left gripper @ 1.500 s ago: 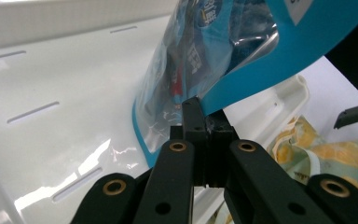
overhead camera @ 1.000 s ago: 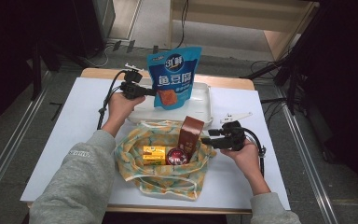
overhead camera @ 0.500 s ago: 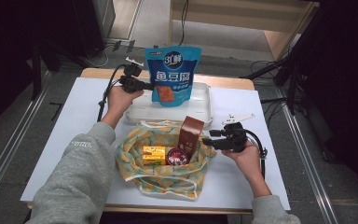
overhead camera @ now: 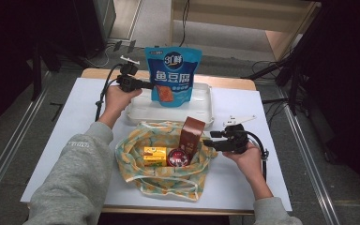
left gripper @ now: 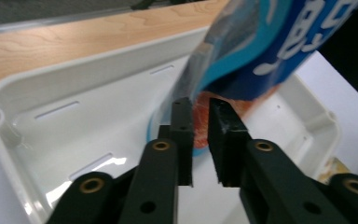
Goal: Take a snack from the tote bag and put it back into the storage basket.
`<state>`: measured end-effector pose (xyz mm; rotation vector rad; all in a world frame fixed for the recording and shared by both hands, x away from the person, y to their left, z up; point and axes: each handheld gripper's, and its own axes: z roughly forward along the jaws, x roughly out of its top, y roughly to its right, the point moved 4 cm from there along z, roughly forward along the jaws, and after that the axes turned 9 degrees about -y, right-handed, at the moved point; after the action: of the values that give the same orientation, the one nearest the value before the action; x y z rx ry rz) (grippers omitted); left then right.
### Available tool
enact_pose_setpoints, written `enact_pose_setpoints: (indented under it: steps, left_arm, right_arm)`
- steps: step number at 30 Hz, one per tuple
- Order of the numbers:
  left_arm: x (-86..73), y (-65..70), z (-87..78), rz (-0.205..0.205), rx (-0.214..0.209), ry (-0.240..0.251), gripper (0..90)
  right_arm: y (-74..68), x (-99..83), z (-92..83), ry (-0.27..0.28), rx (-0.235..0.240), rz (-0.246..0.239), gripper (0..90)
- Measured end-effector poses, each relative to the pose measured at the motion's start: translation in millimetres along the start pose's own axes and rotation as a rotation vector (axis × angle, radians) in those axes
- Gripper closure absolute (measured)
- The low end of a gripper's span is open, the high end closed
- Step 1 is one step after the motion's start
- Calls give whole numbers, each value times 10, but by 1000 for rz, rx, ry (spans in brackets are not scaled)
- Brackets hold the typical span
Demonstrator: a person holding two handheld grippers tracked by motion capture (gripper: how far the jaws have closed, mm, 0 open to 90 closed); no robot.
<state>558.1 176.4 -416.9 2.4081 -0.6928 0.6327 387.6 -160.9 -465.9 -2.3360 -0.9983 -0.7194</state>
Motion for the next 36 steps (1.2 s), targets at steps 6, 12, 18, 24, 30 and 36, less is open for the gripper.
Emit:
enact_pose_setpoints:
  steps: [6, 12, 18, 24, 30, 36]
  left_arm:
    - [-38, 44, -87, 27, -7, -29, 711]
    - [-96, 141, -210, 47, -14, -35, 612]
    - [-195, 244, -264, 68, -37, -61, 544]
    - [-319, 326, -290, 93, -64, -79, 508]
    - [-433, 398, -316, 108, -90, -81, 484]
    - [-538, 463, -354, 127, -88, -90, 454]
  right_arm:
    - [1, 2, -7, 3, -2, 2, 461]
    - [-12, -7, -25, -1, -6, -5, 461]
    - [-42, -3, -45, 2, -11, -6, 450]
    - [-62, -2, -82, 3, -13, 0, 438]
    - [-77, -1, -129, 11, -13, -9, 433]
    - [-83, 0, -133, 11, -9, -7, 424]
